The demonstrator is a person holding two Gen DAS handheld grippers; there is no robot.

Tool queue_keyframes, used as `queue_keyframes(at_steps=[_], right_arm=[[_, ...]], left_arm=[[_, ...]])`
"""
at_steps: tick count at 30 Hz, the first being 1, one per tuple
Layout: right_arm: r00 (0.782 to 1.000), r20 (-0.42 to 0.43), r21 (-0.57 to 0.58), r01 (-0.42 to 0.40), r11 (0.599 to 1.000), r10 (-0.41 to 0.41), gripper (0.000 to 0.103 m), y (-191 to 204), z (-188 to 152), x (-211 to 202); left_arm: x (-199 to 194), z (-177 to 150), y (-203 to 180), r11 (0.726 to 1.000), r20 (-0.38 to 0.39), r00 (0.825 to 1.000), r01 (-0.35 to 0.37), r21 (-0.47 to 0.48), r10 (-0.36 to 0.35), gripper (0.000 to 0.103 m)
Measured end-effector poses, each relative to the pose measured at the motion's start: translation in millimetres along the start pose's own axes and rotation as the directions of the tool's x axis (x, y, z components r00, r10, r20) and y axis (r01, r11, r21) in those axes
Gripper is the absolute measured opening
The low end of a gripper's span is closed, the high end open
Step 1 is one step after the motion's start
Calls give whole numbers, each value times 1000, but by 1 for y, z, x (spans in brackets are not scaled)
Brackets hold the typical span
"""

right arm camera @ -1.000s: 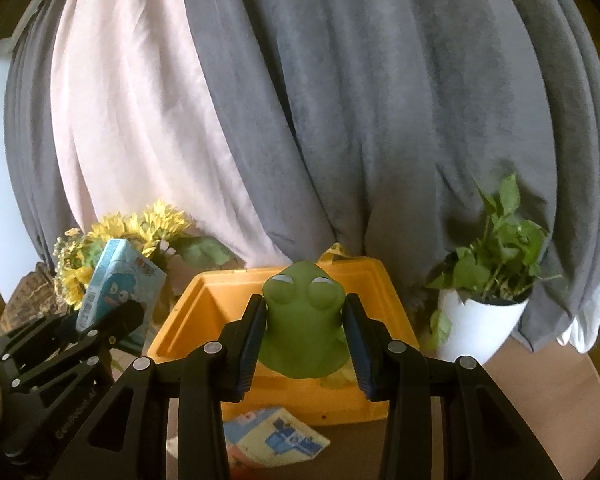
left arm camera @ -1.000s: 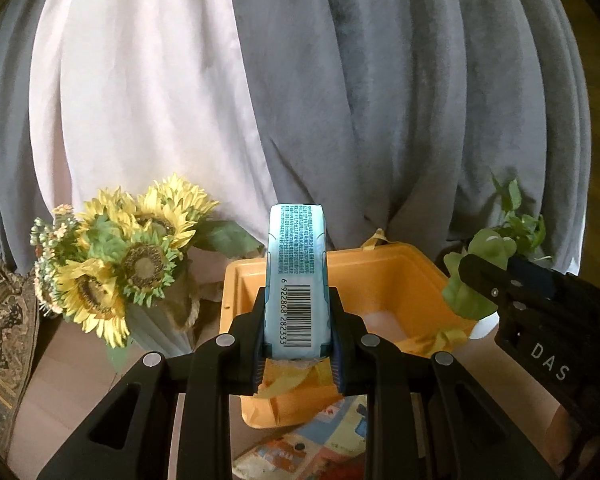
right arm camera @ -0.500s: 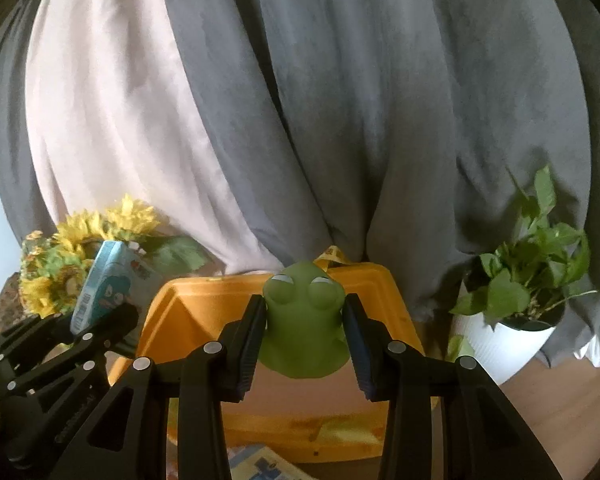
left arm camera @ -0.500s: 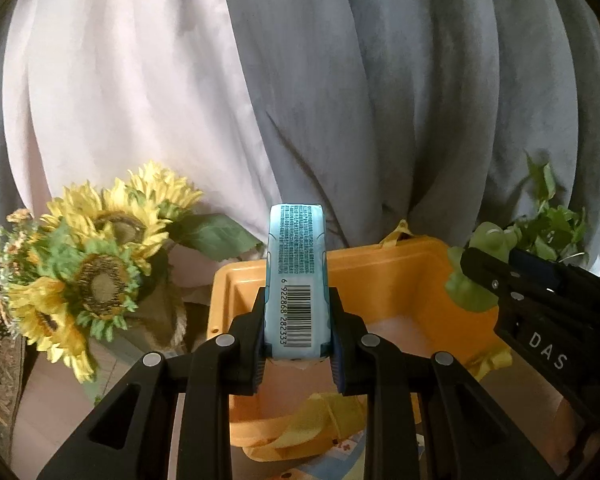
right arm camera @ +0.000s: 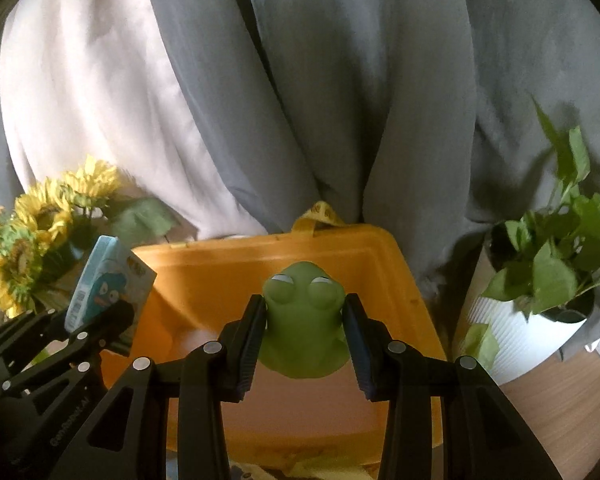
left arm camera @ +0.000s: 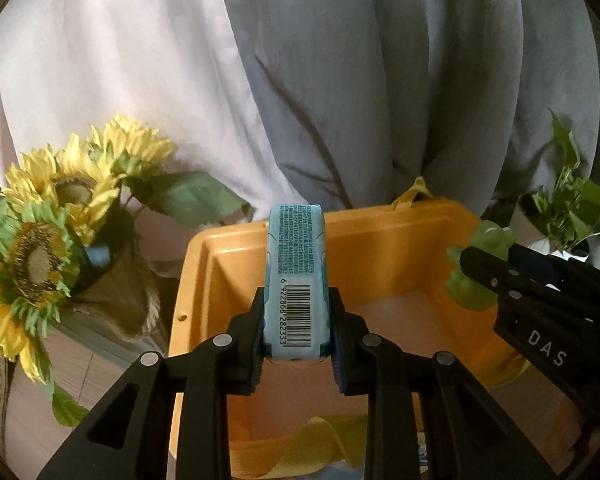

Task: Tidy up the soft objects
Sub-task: 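Open the left tool to drop the box while the right tool releases the frog into the crate, then move both open tools back toward the toy pile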

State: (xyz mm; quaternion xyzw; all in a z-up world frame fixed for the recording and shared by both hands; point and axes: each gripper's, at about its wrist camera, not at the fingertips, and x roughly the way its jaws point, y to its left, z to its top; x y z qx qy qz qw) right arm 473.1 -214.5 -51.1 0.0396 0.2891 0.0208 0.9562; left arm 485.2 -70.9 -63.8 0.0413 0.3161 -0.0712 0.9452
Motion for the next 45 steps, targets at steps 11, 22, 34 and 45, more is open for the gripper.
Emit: queue_keyframes(at_steps=[11, 22, 34, 45], right_arm=[[1000, 12, -13, 25, 1000, -24, 58, -2, 0, 3], [999, 40, 39, 26, 999, -27, 58, -8, -1, -36], [987, 154, 50, 36, 998, -43, 58, 4, -10, -120], [980, 197, 33, 31, 999, -37, 58, 23, -34, -180]], left_arm=[[-4, -1, 5, 999, 12, 1000, -27, -19, 27, 58], [-65, -2, 7, 998, 107, 992, -57, -42, 61, 68], [-146, -14, 11, 997, 216, 974, -50, -63, 63, 70], [-203, -44, 14, 996, 247, 967, -56, -65, 71, 70]])
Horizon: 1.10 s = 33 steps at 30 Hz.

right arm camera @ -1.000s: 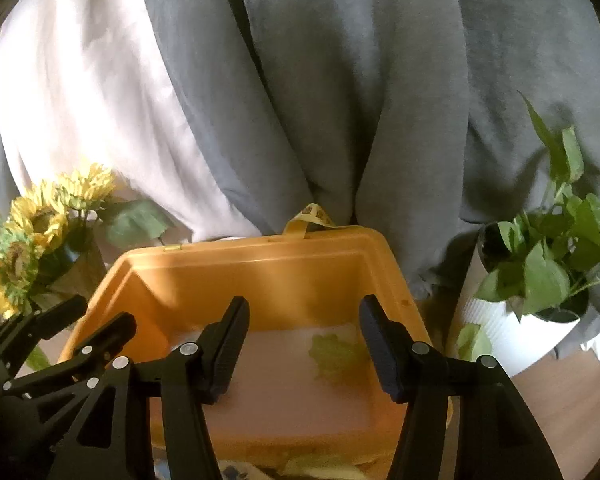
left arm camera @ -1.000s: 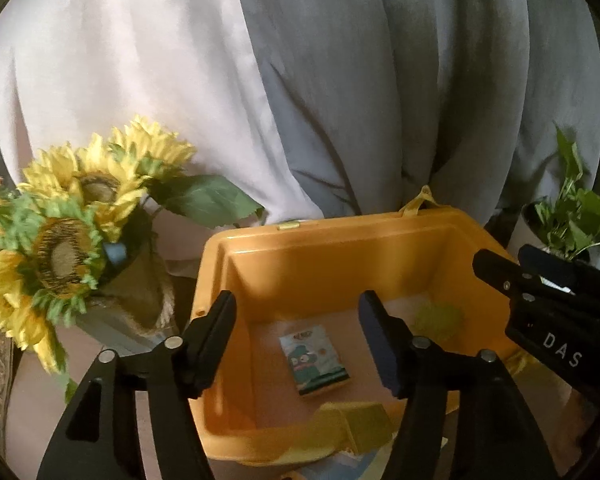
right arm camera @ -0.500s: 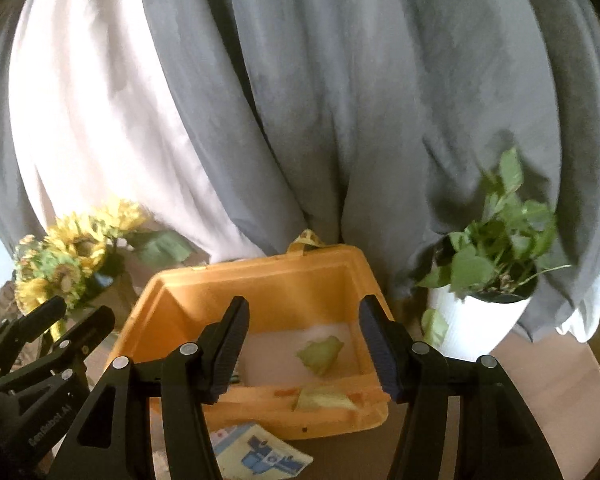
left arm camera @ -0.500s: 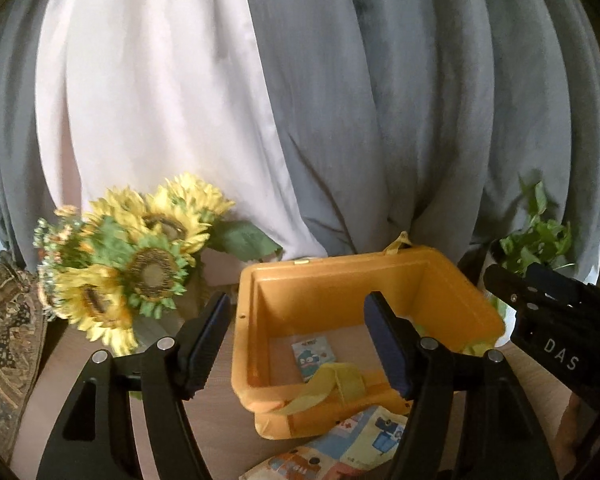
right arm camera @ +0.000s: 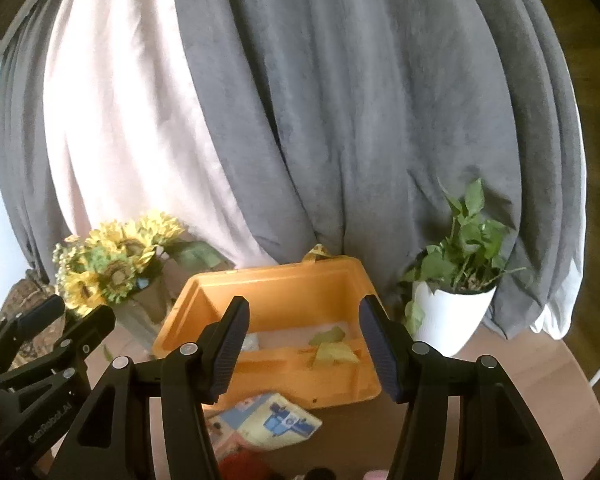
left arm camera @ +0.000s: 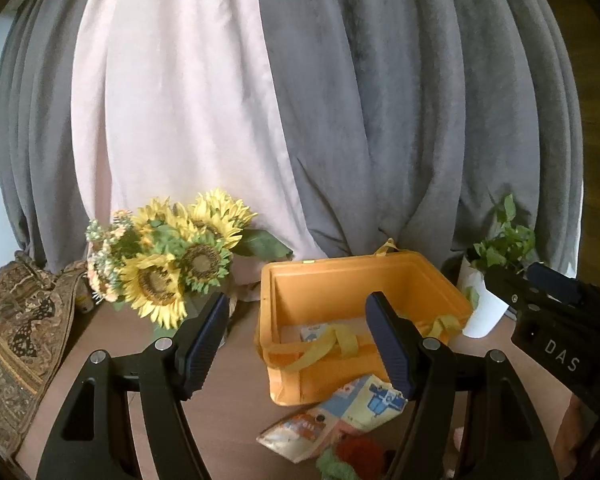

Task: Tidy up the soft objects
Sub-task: 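Move both open tools back toward the toy pile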

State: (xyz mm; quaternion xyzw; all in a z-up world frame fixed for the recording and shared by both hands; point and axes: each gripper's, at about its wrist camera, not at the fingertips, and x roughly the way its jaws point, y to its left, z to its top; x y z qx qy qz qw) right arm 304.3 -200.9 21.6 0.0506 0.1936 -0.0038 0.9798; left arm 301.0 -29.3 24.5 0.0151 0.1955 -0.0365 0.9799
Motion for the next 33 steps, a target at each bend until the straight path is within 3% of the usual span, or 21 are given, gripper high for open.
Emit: queue_keyframes(at_steps=[15, 33], right_arm=[[1000, -1, 8, 1, 1000, -1, 58, 15, -24, -57], [992, -125, 13, -11, 1000, 13, 58, 13, -69, -62]], left_arm=[[-54, -24, 5, 1000, 1, 1000, 18, 2, -18, 71], [-57, -70, 5, 1000, -136, 990, 27, 12, -25, 72]])
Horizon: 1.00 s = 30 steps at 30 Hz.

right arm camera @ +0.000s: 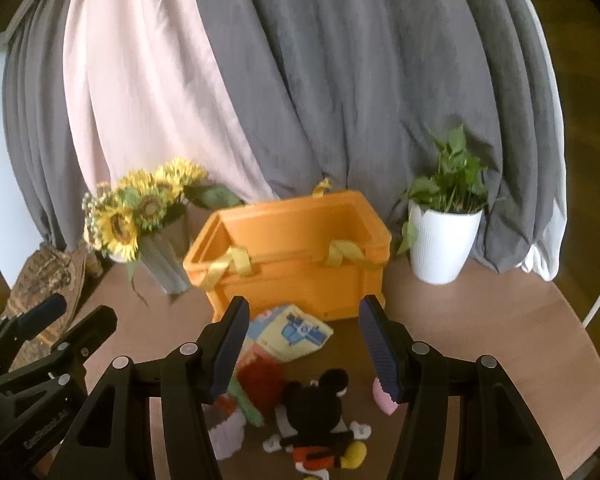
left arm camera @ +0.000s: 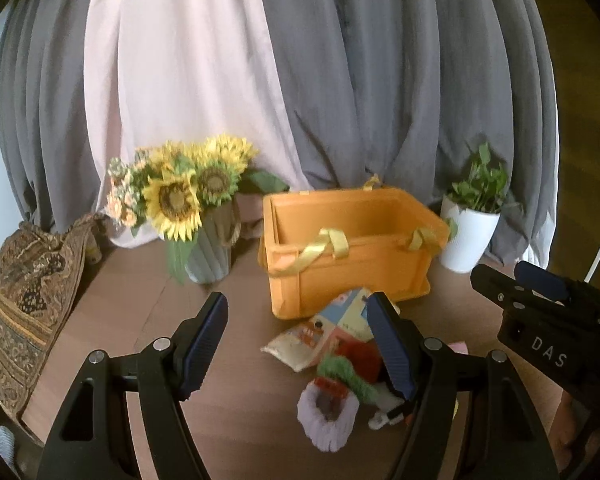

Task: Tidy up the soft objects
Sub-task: 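Move both open tools back toward the toy pile, then grasp the Mickey Mouse plush with the right tool while the left tool grasps the white fuzzy plush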

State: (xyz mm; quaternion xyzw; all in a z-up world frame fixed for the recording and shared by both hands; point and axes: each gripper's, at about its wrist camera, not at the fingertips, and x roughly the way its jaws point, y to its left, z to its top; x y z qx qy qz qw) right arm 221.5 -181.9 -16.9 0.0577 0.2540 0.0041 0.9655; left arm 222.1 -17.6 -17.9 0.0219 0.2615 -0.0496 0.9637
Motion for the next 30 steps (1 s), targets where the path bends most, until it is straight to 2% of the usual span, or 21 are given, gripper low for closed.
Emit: queue_keyframes(at_steps=[10, 20, 30], right_arm=[[994, -113, -9, 2, 1000, -3, 58, -2, -30, 19], [974, -225, -5, -4, 1000, 3, 58, -4, -58, 44], [944, -331, -7, 0, 1000, -2, 58, -13, -87, 67]], left_arm=[[20, -29, -3, 1000, -109, 994, 9, 13, -7, 72], [40, -57, -6, 1000, -205, 979, 21, 15, -17, 72], [67, -88, -14, 999, -314, 948, 48, 4, -44, 72]])
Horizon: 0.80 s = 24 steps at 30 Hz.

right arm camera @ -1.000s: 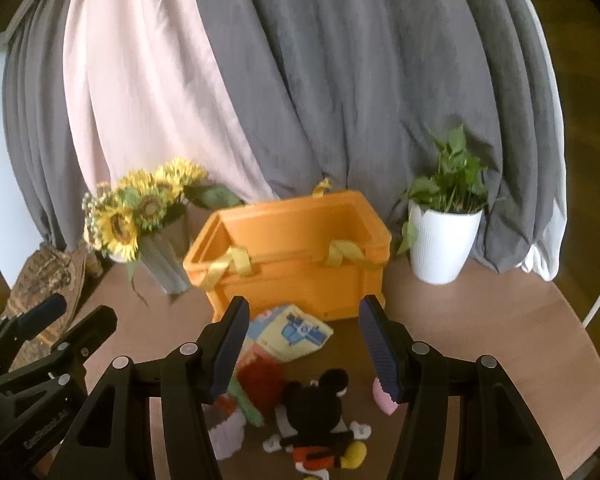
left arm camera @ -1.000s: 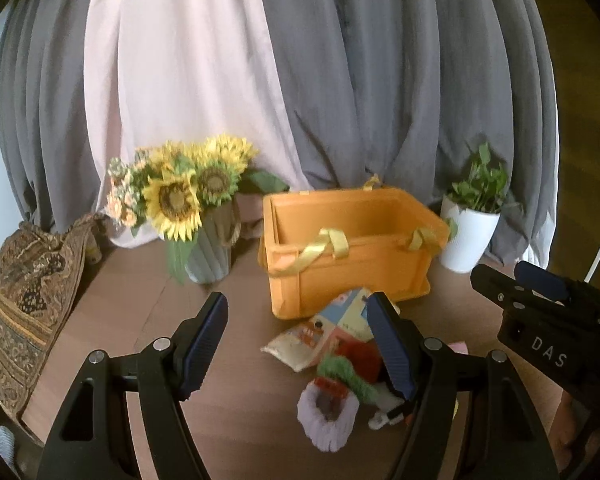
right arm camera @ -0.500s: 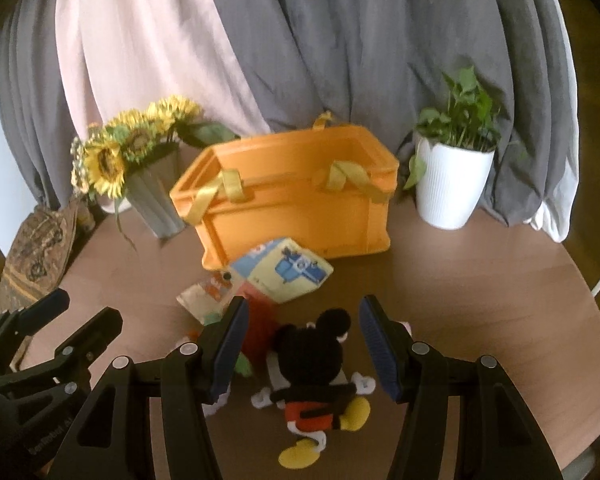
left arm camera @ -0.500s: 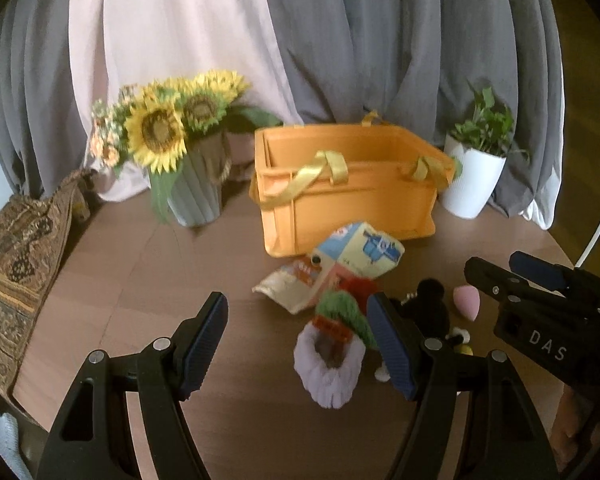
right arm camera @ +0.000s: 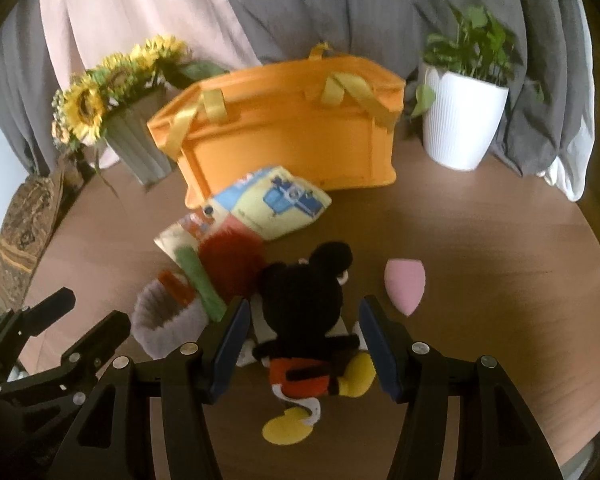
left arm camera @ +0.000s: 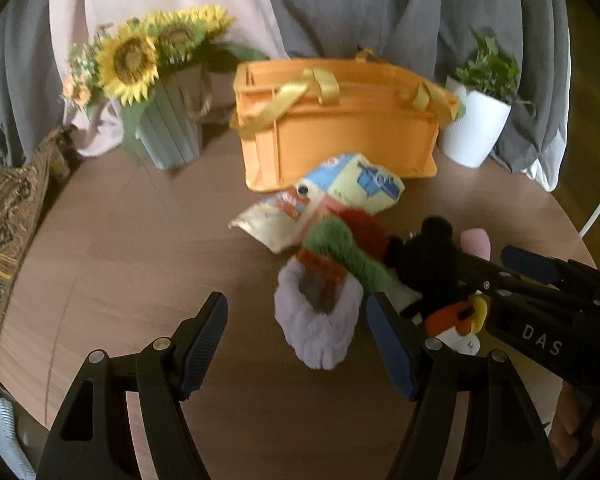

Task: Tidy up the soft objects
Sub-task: 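Grasp the Mickey Mouse plush with the right tool while the left tool grasps the white fuzzy plush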

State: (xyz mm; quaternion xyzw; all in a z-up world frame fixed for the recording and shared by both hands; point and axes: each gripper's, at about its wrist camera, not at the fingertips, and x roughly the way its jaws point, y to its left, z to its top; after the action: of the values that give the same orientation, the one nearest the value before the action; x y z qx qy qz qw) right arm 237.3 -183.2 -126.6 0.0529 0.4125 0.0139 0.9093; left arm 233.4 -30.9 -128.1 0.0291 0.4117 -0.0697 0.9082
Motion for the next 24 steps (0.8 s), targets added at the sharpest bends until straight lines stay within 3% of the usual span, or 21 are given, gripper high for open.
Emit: queue_keyframes(at_steps=[11, 24], right_arm=[[997, -82, -26, -12, 1000, 10, 58, -3, -11, 30], [992, -126, -66, -26, 997, 17, 58, -3, -10, 57]], left_arm=[[30, -17, -2, 1000, -86, 996, -1, -11, 0, 72], [54, -19, -8, 1000, -107, 994, -5, 1, 6, 71]])
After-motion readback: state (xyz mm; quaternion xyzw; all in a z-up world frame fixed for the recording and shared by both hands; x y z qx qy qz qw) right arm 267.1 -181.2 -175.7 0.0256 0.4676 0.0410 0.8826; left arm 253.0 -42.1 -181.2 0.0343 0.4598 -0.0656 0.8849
